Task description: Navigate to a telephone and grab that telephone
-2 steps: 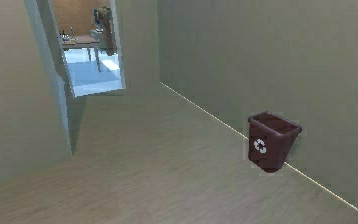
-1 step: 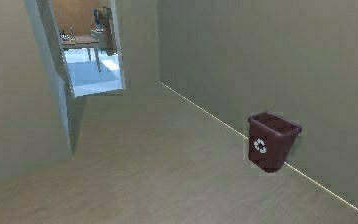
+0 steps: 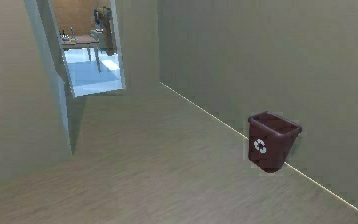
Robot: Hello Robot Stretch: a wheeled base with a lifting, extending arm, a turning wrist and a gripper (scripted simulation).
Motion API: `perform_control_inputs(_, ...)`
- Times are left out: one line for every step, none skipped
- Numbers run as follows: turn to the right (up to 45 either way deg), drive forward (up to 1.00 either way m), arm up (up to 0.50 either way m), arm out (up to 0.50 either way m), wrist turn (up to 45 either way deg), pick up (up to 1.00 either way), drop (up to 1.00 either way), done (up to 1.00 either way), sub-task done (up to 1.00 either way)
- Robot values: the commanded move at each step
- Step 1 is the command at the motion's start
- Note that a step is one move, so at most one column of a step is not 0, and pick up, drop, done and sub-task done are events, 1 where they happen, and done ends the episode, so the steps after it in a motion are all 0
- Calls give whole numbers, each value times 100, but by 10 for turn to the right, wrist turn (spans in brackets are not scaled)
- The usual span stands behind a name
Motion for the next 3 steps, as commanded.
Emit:
perform_control_inputs(0, 0, 0, 0, 0, 100, 0, 0, 0)
perform_control_inputs(0, 0, 10, 0, 0, 0, 0, 0, 0)
perform_control_inputs(0, 0, 0, 0, 0, 0, 0, 100, 0)
